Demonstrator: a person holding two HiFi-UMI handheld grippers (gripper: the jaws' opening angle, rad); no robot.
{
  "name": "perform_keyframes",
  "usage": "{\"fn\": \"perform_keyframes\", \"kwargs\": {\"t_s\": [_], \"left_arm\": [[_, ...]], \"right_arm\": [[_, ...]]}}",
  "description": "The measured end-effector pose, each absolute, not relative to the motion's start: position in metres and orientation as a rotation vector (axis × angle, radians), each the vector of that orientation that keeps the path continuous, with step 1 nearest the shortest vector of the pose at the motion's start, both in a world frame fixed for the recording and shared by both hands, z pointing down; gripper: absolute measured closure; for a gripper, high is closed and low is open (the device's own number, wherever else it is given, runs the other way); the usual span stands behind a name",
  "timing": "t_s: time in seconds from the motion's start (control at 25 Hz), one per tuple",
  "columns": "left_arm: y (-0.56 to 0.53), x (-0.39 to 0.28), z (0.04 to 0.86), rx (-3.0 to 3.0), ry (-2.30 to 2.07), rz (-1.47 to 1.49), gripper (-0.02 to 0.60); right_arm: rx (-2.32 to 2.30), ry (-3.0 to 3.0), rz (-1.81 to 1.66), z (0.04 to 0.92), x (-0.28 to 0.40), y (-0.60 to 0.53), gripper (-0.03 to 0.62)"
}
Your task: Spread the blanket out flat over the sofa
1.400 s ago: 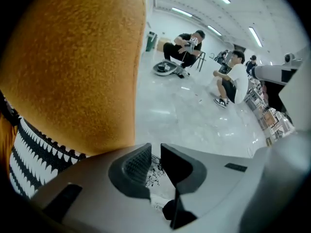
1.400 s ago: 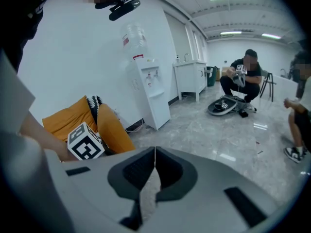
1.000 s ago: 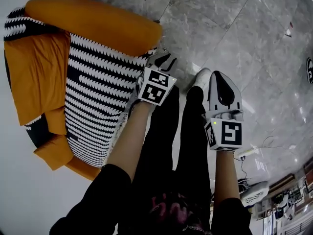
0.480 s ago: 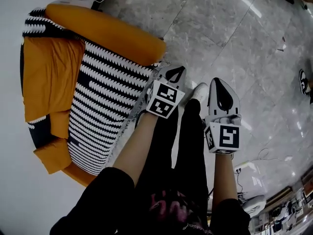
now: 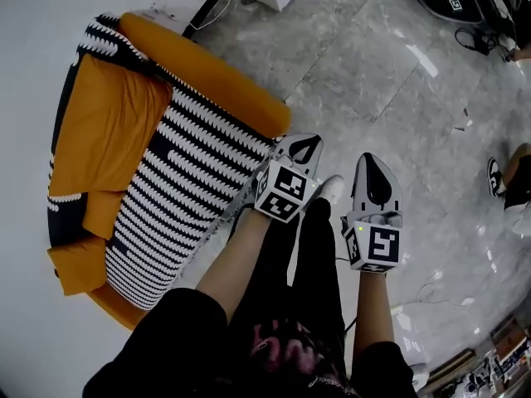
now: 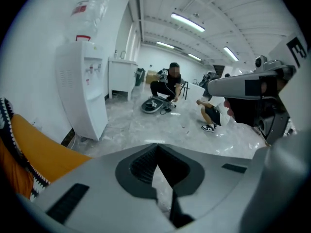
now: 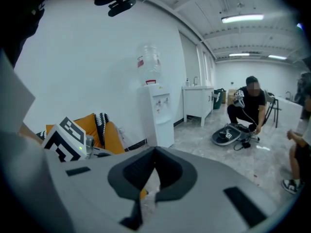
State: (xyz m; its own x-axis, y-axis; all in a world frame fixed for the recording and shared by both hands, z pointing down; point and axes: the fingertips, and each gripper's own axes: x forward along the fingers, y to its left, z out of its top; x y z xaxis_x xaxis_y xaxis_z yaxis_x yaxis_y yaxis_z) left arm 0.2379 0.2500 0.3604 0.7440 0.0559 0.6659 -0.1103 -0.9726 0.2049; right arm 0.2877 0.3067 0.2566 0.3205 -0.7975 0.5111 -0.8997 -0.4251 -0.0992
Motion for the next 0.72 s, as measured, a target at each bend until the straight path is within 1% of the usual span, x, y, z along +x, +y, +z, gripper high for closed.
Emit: {"fn": "perform_keyframes", "kwargs": {"t_s": [0.28,0.72], "left_arm": [[0.196,0.2,0.315,2.721,-0.215,0.944,0.571],[0.119,0.124,0.235,2.721,-0.505,0.78,0.571]], "right_arm": [[2.324,-1.647,0.675,0.215,0.256,0.254,0.574],[2.213,-1.868,0.534,0.135,0.182,0.165,0.574]]}}
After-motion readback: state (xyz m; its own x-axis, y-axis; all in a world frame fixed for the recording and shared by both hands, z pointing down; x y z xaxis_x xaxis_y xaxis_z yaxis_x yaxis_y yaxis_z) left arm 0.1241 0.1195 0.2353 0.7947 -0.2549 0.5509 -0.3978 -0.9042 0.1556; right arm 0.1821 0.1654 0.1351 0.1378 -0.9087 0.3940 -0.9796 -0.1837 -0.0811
